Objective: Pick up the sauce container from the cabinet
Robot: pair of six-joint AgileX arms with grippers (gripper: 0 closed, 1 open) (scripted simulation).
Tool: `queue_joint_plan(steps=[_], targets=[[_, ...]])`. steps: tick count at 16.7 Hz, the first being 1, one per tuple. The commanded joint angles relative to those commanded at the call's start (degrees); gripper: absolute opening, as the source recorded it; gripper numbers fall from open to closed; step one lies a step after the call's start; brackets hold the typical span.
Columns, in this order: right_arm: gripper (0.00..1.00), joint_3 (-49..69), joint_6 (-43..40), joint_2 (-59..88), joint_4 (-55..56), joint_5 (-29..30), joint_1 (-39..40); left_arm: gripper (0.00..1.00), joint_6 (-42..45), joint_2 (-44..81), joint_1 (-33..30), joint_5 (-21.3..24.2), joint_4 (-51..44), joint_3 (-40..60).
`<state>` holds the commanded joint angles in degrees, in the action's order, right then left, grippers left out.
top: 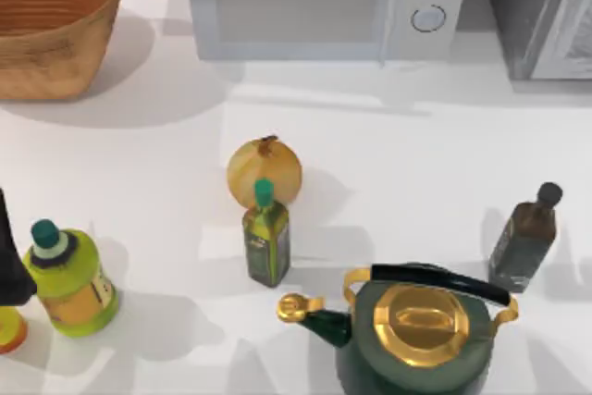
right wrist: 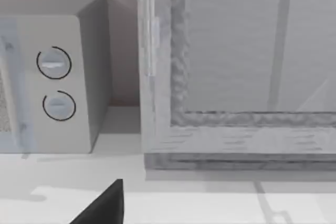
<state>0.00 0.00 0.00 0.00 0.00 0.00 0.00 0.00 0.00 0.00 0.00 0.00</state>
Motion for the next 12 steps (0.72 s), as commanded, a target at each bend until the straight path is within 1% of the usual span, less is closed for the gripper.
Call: queue_joint_plan(steps=[3,6,9,12], targets=[[1.0,0.6,0.0,0.5,-0.1,0.0,0.1,1.0,0.0,0.0,0.0,0.0,0.0,0.0],[1.0,6.1,0.2,5.3,-1.2,0.5,1.3,1.0,0.0,0.0,0.0,0.0,0.0,0.0],[1.0,17.0,0.3,14.0,-3.7,1.5,2.9,1.0,0.0,0.0,0.0,0.0,0.0,0.0],[1.0,32.4,0.3,25.6,-7.3,3.0,4.7,1.0,0.0,0.0,0.0,0.0,0.0,0.0]])
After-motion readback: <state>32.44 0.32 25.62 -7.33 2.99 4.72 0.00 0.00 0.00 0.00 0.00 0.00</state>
